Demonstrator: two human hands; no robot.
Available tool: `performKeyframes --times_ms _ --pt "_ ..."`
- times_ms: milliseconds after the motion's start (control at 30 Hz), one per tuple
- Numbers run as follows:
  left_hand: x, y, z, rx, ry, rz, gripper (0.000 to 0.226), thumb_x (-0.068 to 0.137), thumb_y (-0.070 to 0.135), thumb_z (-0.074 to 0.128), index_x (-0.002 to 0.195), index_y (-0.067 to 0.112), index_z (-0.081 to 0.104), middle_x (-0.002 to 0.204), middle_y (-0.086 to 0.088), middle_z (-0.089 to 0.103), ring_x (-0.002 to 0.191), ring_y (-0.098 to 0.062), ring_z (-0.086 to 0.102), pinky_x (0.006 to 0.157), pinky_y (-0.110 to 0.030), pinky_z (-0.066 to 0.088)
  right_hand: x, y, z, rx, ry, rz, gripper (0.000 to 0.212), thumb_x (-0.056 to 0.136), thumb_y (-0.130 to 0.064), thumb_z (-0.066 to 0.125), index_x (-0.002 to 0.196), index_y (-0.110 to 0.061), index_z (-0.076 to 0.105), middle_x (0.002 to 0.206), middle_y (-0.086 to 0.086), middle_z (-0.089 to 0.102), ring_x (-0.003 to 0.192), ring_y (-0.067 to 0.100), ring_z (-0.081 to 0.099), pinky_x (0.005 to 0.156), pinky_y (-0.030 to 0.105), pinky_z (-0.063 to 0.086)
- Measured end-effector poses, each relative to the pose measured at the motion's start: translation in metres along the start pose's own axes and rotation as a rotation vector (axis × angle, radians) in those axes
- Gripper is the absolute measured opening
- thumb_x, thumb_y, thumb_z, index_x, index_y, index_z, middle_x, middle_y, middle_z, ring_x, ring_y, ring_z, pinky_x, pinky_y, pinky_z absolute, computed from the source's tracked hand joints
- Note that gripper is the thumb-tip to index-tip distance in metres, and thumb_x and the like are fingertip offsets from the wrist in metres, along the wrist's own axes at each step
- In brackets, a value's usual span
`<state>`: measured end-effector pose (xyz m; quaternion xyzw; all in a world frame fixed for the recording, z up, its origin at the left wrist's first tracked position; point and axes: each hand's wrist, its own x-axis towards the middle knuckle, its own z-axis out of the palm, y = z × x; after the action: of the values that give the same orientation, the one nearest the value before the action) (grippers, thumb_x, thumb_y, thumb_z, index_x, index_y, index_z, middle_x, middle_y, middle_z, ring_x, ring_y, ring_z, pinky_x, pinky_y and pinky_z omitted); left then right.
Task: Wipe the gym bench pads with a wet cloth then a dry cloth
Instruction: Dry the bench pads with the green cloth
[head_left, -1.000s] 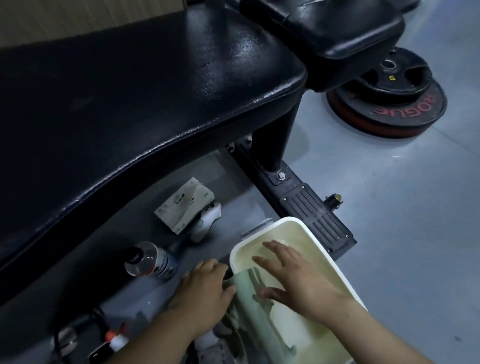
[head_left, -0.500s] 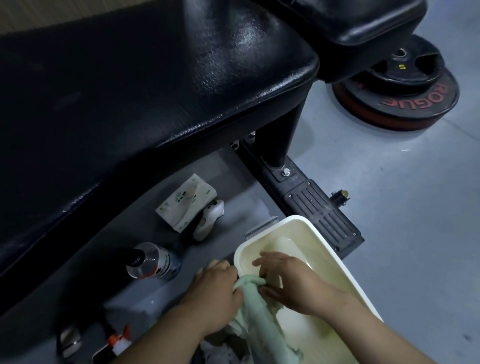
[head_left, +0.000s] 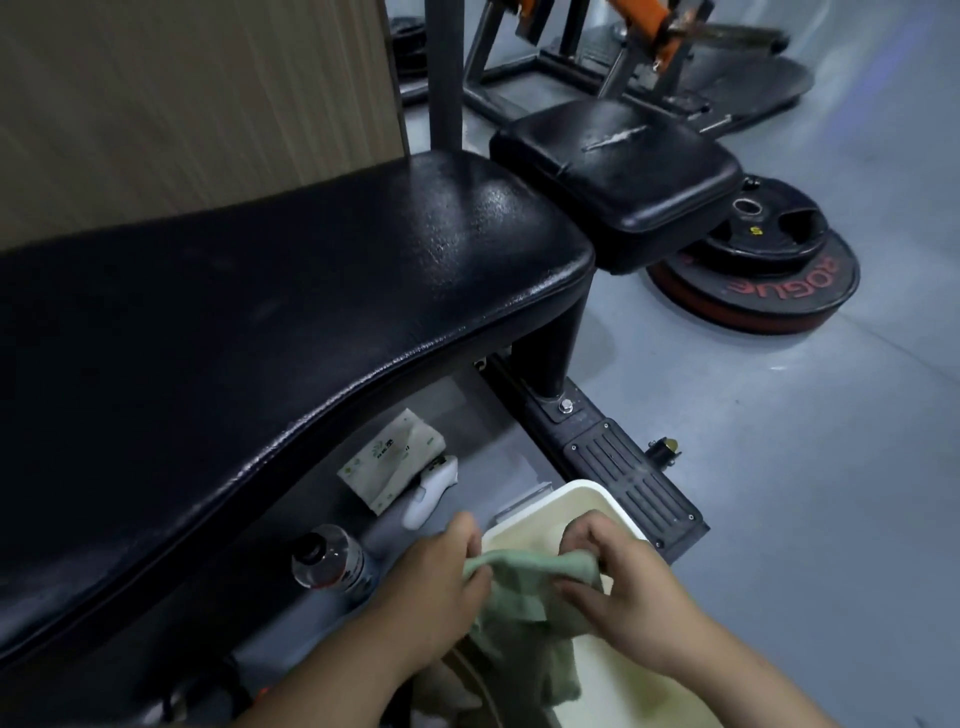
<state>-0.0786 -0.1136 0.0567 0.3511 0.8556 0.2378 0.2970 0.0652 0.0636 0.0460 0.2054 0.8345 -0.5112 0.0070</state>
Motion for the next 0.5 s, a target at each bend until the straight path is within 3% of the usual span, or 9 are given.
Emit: performKeyframes --times_ms 133,233,333,400,500 --pt "-0.005 0.019 -0.016 -0.042 0.185 0.068 0.024 0.097 0.03 0.054 0.086 0.025 0.034 0.066 0.003 0.048 0.057 -0.012 0.042 0.052 -0.025 0.031 -0.01 -0.025 -0.013 0.115 0.169 -0.06 0.037 0.084 -0.008 0.071 0.089 -0.024 0.039 0.066 -0.012 0.053 0.057 0.003 0.047 0.056 0.012 0.038" --pt "-0.009 0.032 -0.027 -0.036 0.341 0.234 0.03 0.096 0.021 0.055 0.077 0.027 0.033 0.071 0.006 0.043 0.061 -0.013 0.041 0.057 -0.032 0.037 -0.015 -0.041 -0.024 0.141 0.326 -0.171 0.042 0.082 -0.005 0.073 0.082 -0.026 0.036 0.063 -0.004 0.041 0.052 0.007 0.034 0.05 0.023 0.034" --pt "-0.019 0.047 -0.044 -0.049 0.436 0.402 0.029 0.091 0.004 0.054 0.079 0.027 0.041 0.087 0.012 0.048 0.071 -0.013 0.049 0.059 -0.03 0.042 -0.018 -0.057 -0.029 0.236 0.45 -0.275 0.047 0.082 0.001 0.071 0.074 -0.03 0.037 0.067 0.009 0.052 0.058 0.029 0.044 0.052 0.044 0.039" --pt "-0.028 0.06 -0.06 -0.067 0.49 0.486 0.023 0.089 0.004 0.052 0.083 0.026 0.05 0.097 0.015 0.051 0.075 -0.01 0.052 0.062 -0.022 0.041 -0.018 -0.072 -0.032 0.279 0.492 -0.394 0.044 0.085 0.006 0.066 0.072 -0.027 0.04 0.081 0.004 0.068 0.07 0.03 0.056 0.058 0.037 0.045" --pt "-0.035 0.075 -0.089 -0.063 0.547 0.595 0.022 0.091 0.013 0.048 0.099 0.027 0.063 0.109 0.016 0.055 0.085 -0.005 0.058 0.067 -0.022 0.046 -0.018 -0.1 -0.043 0.228 0.546 -0.57 0.042 0.082 0.012 0.055 0.073 -0.027 0.044 0.098 0.0 0.072 0.077 0.028 0.061 0.059 0.034 0.045"
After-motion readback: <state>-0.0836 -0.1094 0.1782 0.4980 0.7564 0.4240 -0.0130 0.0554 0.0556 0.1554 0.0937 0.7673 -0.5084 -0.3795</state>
